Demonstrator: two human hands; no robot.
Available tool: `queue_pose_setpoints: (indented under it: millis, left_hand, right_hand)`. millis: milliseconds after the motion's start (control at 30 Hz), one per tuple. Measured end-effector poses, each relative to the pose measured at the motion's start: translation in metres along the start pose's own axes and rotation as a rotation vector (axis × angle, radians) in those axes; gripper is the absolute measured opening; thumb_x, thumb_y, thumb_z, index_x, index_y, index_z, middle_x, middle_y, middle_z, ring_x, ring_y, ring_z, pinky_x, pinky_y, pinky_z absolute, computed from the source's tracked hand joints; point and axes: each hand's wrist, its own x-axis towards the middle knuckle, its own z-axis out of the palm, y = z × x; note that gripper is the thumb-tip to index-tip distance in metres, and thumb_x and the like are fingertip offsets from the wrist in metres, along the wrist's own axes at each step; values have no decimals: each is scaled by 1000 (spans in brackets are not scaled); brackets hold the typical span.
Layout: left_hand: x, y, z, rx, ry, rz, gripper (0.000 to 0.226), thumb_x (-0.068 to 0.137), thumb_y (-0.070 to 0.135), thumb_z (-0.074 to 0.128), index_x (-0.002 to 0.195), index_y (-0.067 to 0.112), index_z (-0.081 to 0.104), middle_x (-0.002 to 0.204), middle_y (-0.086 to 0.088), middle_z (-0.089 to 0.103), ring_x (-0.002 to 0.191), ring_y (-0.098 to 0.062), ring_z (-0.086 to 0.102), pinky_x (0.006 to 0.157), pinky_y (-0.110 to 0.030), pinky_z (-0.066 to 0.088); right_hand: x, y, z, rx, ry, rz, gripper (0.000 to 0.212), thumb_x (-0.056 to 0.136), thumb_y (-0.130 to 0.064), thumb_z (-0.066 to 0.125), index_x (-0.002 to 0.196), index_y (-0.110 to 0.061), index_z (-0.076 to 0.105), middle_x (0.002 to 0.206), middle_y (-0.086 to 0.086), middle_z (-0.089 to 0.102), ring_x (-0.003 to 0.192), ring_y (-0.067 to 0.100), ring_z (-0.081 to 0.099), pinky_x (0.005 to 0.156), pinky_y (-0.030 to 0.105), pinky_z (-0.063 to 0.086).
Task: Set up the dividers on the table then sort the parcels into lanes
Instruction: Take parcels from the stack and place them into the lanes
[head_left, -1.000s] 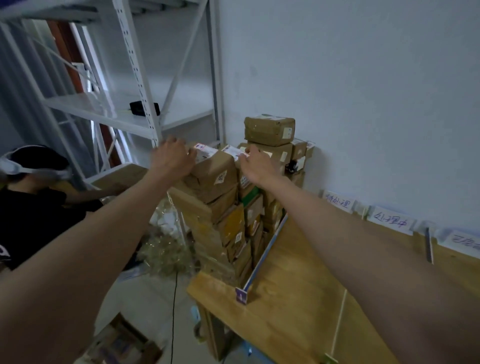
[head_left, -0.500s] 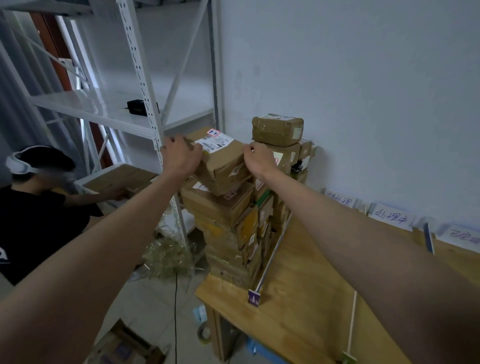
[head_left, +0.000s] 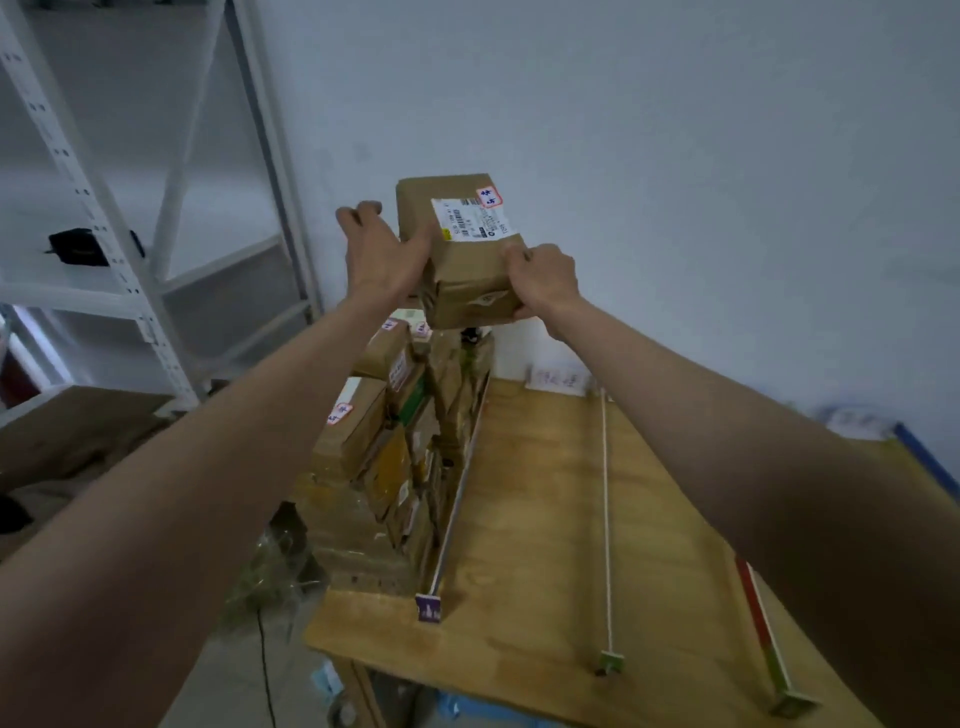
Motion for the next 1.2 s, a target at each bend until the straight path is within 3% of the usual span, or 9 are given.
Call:
queue_pose_setpoints:
  millis: [133, 267, 400, 533, 700, 833, 967, 1200]
  left_hand:
    - [-26, 16, 71, -41, -237, 11, 56, 93, 49, 51, 131, 8, 50, 134, -8, 39, 113, -18, 46, 98, -31, 37]
    - [-65, 26, 137, -34, -504, 63, 64, 83, 57, 45, 118, 6, 62, 125, -12, 54, 110, -24, 55, 92, -33, 44]
    - [-119, 35, 191, 56, -690, 178, 57, 95, 50, 40, 136, 12, 53, 134, -8, 53, 119, -28, 53, 101, -38, 42]
    - [-172, 42, 231, 197, -753, 334, 55, 101, 44, 34, 145, 12, 43, 147, -8, 42, 130, -28, 45, 104, -41, 37]
    - [-226, 61, 279, 383, -778, 488, 53, 101, 42, 33, 144, 12, 43, 145, -9, 43, 127, -30, 48, 99, -43, 44]
    - [-268, 90, 319, 469, -764, 524, 51, 102, 42, 33, 142, 13, 46, 141, -7, 46, 123, -28, 50, 96, -42, 43]
    - [-308, 118, 359, 472, -753, 526, 48, 102, 42, 34, 136, 13, 50, 134, -6, 50, 117, -28, 52, 94, -42, 43]
    - [-365, 151, 417, 487, -792, 523, 48, 101, 41, 34, 133, 11, 52, 133, -7, 50, 116, -28, 52, 97, -42, 41]
  right_hand:
    - [-12, 49, -45, -56, 64, 134, 47, 97, -43, 43, 108, -2, 61, 110, 14, 62, 82, 38, 68, 73, 47, 61]
    - [-38, 113, -92, -188, 98, 302, 50, 97, -45, 41, 119, -3, 59, 118, 15, 62, 99, 37, 64, 89, 46, 55]
    - [-68, 178, -139, -285, 151, 416, 49, 102, -37, 37, 124, 3, 56, 124, 19, 60, 113, 36, 58, 92, 36, 47]
    - [-99, 235, -186, -297, 184, 481, 50, 101, -33, 31, 120, 4, 59, 117, 21, 63, 111, 36, 61, 93, 48, 51]
    - [-132, 294, -253, -318, 215, 538, 46, 104, -27, 31, 119, 4, 61, 122, 22, 62, 111, 37, 61, 95, 49, 51]
    - [-146, 342, -309, -331, 223, 573, 47, 103, -28, 33, 113, 7, 63, 116, 24, 65, 105, 38, 63, 92, 51, 51]
    - [-156, 388, -360, -367, 238, 622, 52, 101, -36, 33, 114, 6, 63, 112, 22, 66, 100, 36, 63, 83, 40, 53]
    - [-169, 448, -418, -395, 222, 678, 54, 102, -40, 33, 116, 2, 64, 109, 20, 67, 99, 34, 63, 88, 45, 53]
